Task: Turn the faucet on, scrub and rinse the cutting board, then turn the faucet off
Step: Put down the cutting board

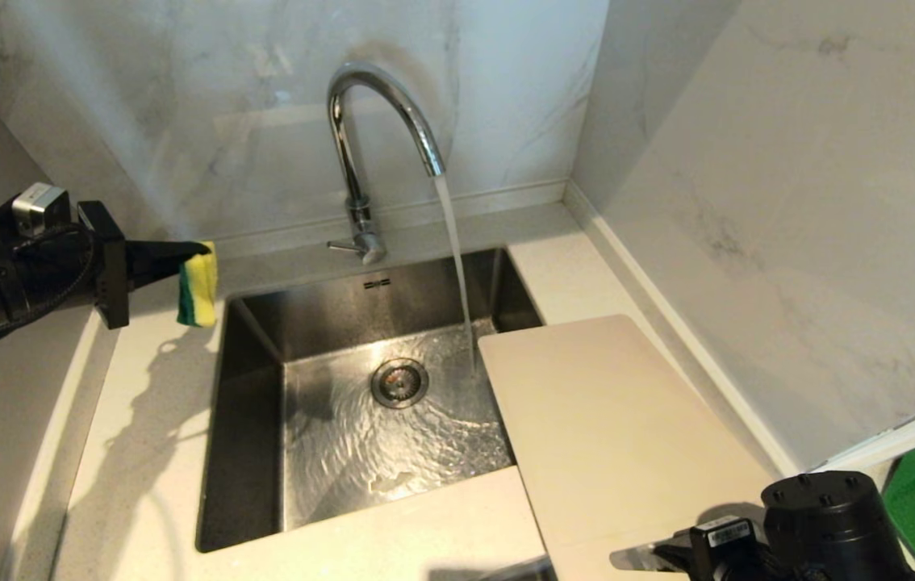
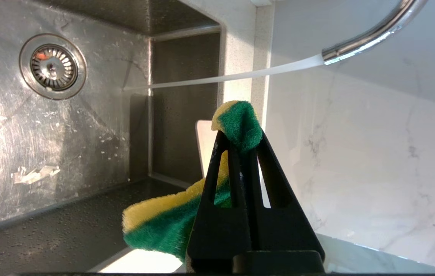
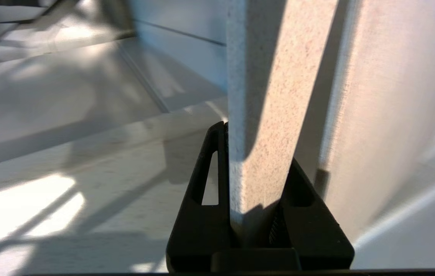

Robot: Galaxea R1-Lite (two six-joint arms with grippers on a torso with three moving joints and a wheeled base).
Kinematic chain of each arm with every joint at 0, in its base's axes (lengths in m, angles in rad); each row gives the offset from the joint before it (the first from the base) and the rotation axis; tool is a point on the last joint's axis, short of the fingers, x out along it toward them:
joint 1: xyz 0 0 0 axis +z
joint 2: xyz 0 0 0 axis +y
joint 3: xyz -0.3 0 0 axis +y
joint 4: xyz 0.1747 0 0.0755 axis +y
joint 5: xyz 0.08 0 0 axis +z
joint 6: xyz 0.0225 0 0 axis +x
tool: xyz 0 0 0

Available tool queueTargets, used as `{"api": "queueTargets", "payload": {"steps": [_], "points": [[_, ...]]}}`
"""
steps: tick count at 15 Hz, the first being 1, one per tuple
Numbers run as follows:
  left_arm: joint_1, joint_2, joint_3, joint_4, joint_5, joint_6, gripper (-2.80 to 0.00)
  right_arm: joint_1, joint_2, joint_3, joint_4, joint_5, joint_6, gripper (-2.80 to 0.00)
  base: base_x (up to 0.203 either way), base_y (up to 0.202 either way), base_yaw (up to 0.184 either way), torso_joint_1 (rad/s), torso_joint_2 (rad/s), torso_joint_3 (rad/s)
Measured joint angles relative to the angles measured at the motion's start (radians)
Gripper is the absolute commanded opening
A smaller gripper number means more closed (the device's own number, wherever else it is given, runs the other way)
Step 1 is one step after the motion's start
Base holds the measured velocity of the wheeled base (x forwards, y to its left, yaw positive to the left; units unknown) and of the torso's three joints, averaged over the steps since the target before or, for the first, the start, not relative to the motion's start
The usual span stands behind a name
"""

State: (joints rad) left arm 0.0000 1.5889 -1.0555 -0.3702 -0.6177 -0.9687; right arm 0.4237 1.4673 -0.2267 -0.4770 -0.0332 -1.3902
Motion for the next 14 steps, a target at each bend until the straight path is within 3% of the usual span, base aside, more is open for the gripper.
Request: {"api": "queueTargets", "payload": {"steps": [6, 14], "points": [[0.000, 0.020, 0.000, 0.000, 0.001, 0.000, -2.80, -0.050, 0.148, 0.000, -0.007, 0.069, 0.000, -2.80, 0.000, 0.000, 0.000, 0.000, 0.00, 0.000], [0.004, 0.043, 0.000, -0.003, 0.004, 0.002, -2.80, -0.061, 0.327, -0.069, -0.008, 0.079, -0.001, -2.80, 0.000, 0.000, 0.000, 0.000, 0.00, 0.000]]}}
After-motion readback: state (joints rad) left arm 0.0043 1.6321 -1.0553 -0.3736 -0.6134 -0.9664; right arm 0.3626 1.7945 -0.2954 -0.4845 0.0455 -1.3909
